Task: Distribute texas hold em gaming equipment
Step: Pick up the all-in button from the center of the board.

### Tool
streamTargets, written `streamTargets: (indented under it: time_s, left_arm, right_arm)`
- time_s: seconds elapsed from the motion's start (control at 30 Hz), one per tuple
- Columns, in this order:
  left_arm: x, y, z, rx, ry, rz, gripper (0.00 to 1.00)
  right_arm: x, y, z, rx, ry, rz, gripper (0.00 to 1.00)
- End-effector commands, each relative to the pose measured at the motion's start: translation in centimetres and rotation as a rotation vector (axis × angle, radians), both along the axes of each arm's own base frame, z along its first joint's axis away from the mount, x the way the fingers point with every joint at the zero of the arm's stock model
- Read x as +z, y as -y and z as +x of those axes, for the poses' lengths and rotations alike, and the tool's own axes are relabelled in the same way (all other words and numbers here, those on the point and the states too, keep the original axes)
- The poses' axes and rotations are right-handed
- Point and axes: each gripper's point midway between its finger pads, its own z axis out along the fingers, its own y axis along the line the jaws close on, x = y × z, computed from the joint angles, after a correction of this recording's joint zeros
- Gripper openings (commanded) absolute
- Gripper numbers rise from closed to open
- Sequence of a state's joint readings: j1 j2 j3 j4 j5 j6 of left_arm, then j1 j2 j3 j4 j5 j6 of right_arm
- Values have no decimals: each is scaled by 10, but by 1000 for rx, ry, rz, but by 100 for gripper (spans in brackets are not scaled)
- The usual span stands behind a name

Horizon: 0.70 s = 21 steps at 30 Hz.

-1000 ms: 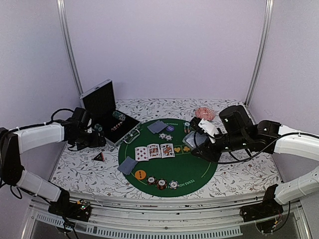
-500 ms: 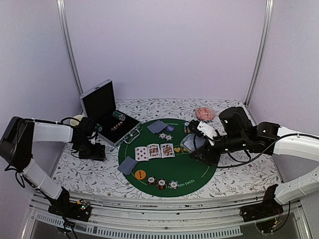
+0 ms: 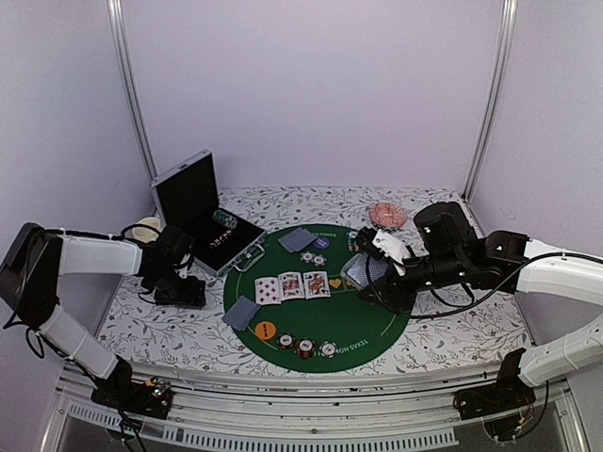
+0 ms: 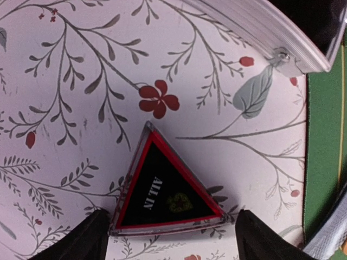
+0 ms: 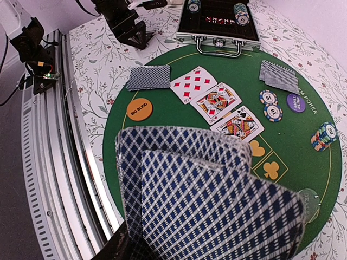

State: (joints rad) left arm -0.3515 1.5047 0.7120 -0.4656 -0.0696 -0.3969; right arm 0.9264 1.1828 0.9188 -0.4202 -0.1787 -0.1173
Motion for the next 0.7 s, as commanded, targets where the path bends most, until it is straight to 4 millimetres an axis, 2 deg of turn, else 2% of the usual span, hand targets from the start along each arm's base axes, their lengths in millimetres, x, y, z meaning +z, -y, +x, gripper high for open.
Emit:
streamTargets:
  time_s: [0.0, 0.17, 0.43, 0.6, 0.67]
  left_arm:
    - [-6, 4, -18, -27, -75, 37, 82]
    - [-1, 2, -8, -25, -42, 75, 84]
    - [-11, 7, -1, -64, -85, 88, 82]
    - [-10, 7, 2, -69, -81, 93, 81]
    - [-7, 7, 8, -75, -69, 108, 83]
  right_arm:
    - [15, -3, -1, 20, 25, 47, 45]
    - [15, -3, -2, 24, 21, 49, 45]
    - [22, -3, -6, 39, 28, 69, 45]
    - [20, -3, -6, 41, 22, 62, 45]
    - [19, -3, -6, 44, 18, 59, 45]
